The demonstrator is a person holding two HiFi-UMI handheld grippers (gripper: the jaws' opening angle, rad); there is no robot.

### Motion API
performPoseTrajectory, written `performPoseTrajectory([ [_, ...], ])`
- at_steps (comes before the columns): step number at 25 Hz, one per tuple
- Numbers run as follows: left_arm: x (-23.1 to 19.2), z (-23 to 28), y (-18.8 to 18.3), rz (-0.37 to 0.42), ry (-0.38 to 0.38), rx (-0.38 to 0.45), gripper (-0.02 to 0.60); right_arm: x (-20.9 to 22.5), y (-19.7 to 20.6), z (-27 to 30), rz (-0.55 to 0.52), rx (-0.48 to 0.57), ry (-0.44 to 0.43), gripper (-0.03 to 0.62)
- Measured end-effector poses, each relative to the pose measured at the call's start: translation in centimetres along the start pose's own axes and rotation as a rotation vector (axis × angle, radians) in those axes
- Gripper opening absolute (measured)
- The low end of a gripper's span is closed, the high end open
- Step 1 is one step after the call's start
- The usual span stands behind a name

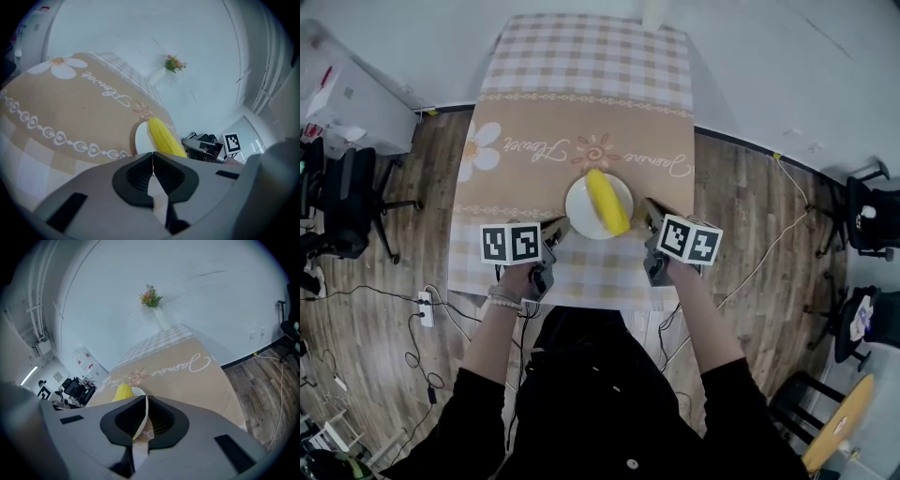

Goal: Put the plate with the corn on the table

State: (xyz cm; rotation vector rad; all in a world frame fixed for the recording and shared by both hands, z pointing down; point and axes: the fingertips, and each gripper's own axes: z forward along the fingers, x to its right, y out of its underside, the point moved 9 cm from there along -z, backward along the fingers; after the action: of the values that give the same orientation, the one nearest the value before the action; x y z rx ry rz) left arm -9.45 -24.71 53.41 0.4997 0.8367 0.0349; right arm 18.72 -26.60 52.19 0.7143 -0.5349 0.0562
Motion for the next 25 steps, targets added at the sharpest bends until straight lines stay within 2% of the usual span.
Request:
performPoseTrajectory([
  [7, 3.9, -2.0, -1.6, 0.208, -0.020, 0.117, 0.014, -1.6, -0.8, -2.7, -0.082, 0.085, 0.003, 0.048],
  [13, 7.4, -4.2, -2.4, 0.385, -0.033, 0.199, 0.014, -3.7, -1.4, -5.7, -0.106, 0.170, -0.016, 0.048],
  [20, 11.1, -6.6, -2.8, 0.533, -0.033, 0.293, 0.014, -6.6, -2.6, -9.2, -0.184, 0.260, -0.030, 0.048],
  [25, 12.9, -8.2, -2.8, 0.589, -0.038, 0.347, 0.014, -8.4, -3.2, -11.2, -0.293, 0.316, -0.037, 0.048],
])
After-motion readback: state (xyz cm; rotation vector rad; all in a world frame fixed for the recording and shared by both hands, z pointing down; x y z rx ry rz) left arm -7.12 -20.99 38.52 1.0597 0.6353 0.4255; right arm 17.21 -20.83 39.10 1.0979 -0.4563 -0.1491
